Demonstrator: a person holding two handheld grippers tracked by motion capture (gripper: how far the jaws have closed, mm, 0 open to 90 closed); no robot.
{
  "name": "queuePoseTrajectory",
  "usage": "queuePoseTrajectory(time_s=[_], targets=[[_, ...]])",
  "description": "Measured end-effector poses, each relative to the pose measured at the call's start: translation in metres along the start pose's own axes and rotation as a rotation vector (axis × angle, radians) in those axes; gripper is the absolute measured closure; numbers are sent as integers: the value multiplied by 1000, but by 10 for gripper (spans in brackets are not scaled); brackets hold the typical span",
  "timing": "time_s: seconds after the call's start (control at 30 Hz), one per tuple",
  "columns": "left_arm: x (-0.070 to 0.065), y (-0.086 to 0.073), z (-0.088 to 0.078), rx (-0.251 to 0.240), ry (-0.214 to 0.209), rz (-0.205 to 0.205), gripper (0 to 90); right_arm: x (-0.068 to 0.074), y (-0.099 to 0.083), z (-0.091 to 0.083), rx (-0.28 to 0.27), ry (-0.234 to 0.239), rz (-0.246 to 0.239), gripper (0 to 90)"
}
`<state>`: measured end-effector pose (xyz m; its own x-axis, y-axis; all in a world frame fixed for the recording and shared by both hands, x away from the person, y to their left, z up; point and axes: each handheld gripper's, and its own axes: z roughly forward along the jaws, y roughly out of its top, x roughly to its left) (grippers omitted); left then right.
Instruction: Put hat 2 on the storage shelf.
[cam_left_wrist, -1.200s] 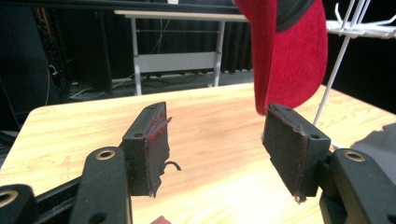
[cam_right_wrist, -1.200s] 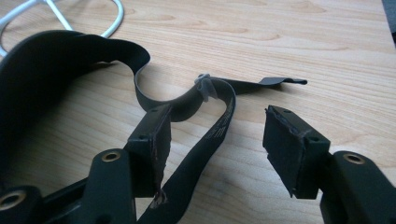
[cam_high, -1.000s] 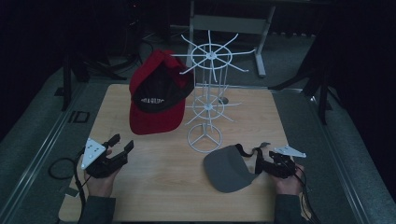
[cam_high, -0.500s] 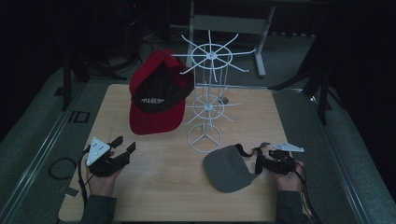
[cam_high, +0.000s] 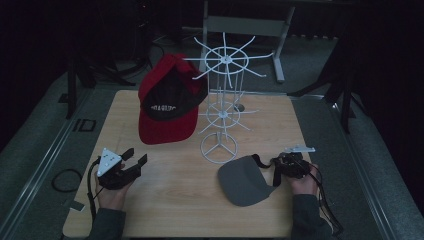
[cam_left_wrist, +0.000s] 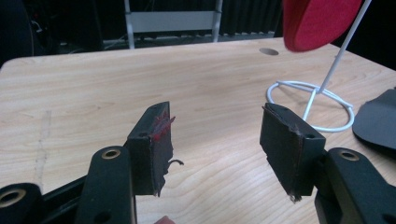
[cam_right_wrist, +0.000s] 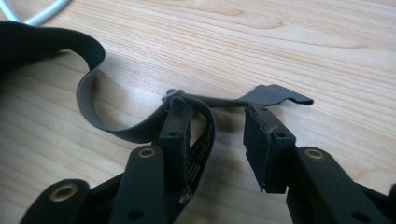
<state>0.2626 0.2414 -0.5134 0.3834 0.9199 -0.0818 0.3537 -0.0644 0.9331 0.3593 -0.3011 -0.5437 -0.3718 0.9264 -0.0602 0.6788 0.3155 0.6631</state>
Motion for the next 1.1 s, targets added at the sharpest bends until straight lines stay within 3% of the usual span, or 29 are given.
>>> queuePoseTrajectory(time_s=[0.07, 0.17, 0.33, 0.43, 0.7, 0.93, 1.1], targets=[[0, -2, 1, 7, -3, -2, 438, 2, 3, 2, 15, -23, -27, 625], [0, -6, 4, 13, -6, -6, 437, 4, 6, 5, 28, -12, -43, 691], [0, -9, 8, 31, -4, 4, 437, 5, 10, 9, 41, 5, -42, 890], [0, -11, 10, 36, -4, 13, 437, 5, 12, 7, 15, 26, -16, 894], [-1, -18, 19, 59, 1, 23, 438, 4, 26, -12, -97, 22, 19, 896], [-2, -19, 22, 72, 6, 33, 438, 6, 41, -31, -189, 41, 11, 896], [-3, -19, 23, 74, 3, 32, 438, 10, 50, -40, -226, 67, -2, 896]])
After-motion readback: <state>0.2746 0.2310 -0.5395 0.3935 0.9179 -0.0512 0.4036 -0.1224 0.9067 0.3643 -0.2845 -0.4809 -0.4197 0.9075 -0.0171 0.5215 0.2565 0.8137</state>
